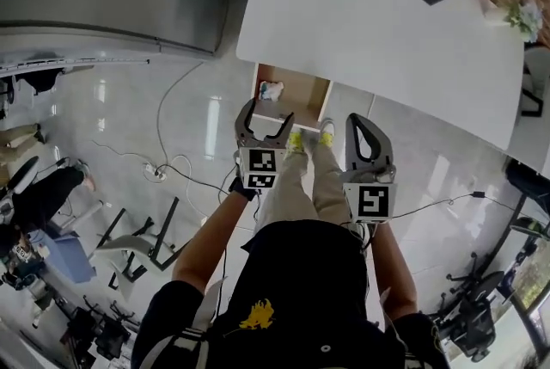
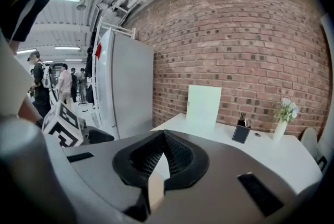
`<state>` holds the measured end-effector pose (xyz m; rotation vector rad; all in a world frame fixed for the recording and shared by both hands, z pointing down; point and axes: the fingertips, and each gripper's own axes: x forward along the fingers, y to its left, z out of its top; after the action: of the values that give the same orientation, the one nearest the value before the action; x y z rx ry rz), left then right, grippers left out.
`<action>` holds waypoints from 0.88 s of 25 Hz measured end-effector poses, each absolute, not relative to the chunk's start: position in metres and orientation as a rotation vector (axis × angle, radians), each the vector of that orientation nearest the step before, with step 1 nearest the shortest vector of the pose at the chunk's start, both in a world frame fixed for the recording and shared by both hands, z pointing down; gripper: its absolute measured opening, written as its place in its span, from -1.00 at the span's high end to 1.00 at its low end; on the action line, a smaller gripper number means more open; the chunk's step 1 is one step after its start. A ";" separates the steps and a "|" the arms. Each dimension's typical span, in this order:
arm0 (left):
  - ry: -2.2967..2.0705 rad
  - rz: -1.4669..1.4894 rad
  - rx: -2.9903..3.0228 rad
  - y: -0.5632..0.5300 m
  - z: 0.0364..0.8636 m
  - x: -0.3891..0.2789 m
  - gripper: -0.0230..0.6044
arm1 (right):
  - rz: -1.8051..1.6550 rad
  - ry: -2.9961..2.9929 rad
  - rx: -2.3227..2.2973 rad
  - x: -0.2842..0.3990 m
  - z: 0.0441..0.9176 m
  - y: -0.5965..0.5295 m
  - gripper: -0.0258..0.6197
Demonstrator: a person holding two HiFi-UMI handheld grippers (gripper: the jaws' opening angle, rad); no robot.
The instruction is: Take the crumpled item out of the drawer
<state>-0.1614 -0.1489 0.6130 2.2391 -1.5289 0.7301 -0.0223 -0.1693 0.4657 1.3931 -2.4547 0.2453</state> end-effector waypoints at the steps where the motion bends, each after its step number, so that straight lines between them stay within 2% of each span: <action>1: -1.493 0.751 2.202 -0.144 0.645 -0.160 -0.35 | 0.267 -2.451 1.388 -0.022 0.478 -0.165 0.84; 11: -1.227 0.948 1.855 -0.144 0.918 -0.158 -0.35 | 0.412 -2.458 1.294 -0.046 0.581 -0.167 0.84; 17: -1.182 1.091 1.743 -0.146 1.002 -0.174 -0.33 | 0.467 -2.427 1.235 -0.053 0.624 -0.148 0.84; 18: -1.177 1.096 1.732 -0.146 1.010 -0.175 -0.22 | 0.475 -2.414 1.230 -0.051 0.630 -0.145 0.84; 20: -1.172 1.117 1.704 -0.140 1.029 -0.180 0.21 | 0.487 -2.397 1.233 -0.046 0.638 -0.140 0.84; 22: -1.160 1.153 1.673 -0.129 1.047 -0.187 0.25 | 0.505 -2.385 1.239 -0.042 0.643 -0.135 0.84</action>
<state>-0.1867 -0.1290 1.0471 1.6726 -1.1598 1.1532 -0.0419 -0.1345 0.6426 1.2394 -2.3848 0.5053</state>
